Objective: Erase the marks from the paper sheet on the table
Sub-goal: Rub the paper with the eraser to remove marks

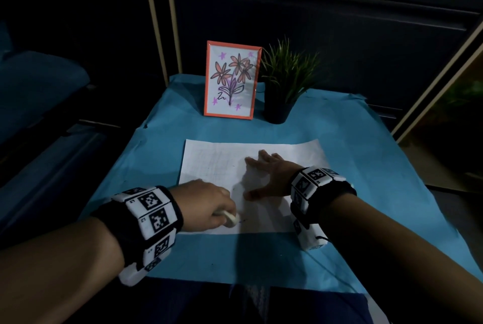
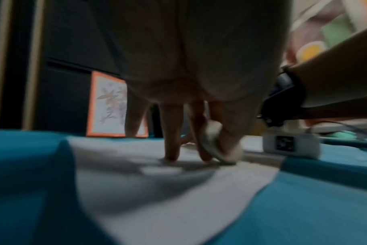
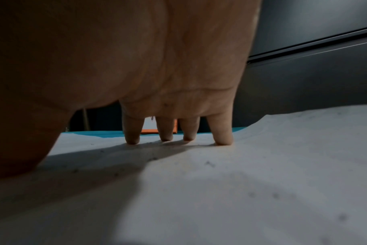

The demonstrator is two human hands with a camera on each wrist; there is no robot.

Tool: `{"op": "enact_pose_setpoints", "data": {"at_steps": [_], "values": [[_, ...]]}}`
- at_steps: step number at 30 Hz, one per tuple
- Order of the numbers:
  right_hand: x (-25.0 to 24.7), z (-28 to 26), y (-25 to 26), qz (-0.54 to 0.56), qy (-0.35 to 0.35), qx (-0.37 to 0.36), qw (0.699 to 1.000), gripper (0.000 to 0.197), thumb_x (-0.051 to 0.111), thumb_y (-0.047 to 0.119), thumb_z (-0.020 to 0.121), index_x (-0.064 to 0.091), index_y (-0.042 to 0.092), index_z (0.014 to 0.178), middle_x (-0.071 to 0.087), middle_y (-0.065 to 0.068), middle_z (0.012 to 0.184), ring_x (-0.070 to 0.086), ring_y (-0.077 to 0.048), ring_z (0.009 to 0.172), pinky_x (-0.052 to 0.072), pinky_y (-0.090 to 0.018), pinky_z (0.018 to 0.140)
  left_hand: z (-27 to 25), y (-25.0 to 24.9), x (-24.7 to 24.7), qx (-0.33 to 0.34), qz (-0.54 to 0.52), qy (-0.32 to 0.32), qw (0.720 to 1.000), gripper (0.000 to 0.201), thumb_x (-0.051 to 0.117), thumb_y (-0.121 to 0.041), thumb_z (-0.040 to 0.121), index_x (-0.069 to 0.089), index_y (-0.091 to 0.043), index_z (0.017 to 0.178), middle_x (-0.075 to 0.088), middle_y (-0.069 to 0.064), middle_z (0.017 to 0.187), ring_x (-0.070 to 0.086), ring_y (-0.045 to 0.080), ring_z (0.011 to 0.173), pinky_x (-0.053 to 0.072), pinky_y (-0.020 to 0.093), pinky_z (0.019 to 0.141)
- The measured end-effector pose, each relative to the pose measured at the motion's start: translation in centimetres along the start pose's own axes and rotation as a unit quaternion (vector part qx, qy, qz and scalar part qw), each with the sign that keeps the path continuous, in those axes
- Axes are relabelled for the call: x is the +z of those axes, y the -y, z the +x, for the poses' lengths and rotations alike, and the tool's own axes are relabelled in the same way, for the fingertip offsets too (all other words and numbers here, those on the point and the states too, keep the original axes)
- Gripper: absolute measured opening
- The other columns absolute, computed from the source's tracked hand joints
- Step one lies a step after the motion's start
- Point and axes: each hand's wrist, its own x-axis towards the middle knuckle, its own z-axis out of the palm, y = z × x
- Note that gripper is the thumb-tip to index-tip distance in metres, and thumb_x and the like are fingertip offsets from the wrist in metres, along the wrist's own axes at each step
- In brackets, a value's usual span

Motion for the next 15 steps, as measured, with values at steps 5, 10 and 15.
{"op": "enact_pose_setpoints", "data": {"at_steps": [5,10,15], "values": [[0.07,0.11,0.02,-0.005,-0.001,0.001,1.000,0.102,0.060,0.074,0.069,0.002,0.046,0.147,-0.009,0.007,0.159,-0.006,-0.022,0.147,0.013,-0.052,0.117,0.37,0.28,0.20,-0.002,0.002,-0.011,1.000,0.025,0.048,-0.032,0.097,0.062,-0.033,0.117,0.057,-0.011,0.109,0.057,0.015,0.097,0.043,0.031,0.091],[-0.16,-0.18,0.10,-0.005,0.008,0.004,1.000,0.101,0.060,0.073,0.071,0.000,0.046,0.148,-0.011,0.008,0.159,-0.008,-0.021,0.147,0.012,-0.053,0.117,0.47,0.45,-0.24,0.007,0.008,-0.002,1.000,0.027,0.048,-0.034,0.097,0.061,-0.033,0.120,0.057,-0.012,0.112,0.054,0.011,0.097,0.042,0.027,0.088],[-0.11,-0.15,0.06,-0.001,0.008,0.002,1.000,0.101,0.060,0.074,0.070,0.000,0.047,0.147,-0.011,0.008,0.159,-0.007,-0.020,0.147,0.013,-0.053,0.117,0.62,0.73,0.08,0.003,0.021,-0.003,1.000,0.027,0.047,-0.033,0.097,0.061,-0.032,0.120,0.057,-0.010,0.112,0.056,0.015,0.101,0.043,0.032,0.092]]}}
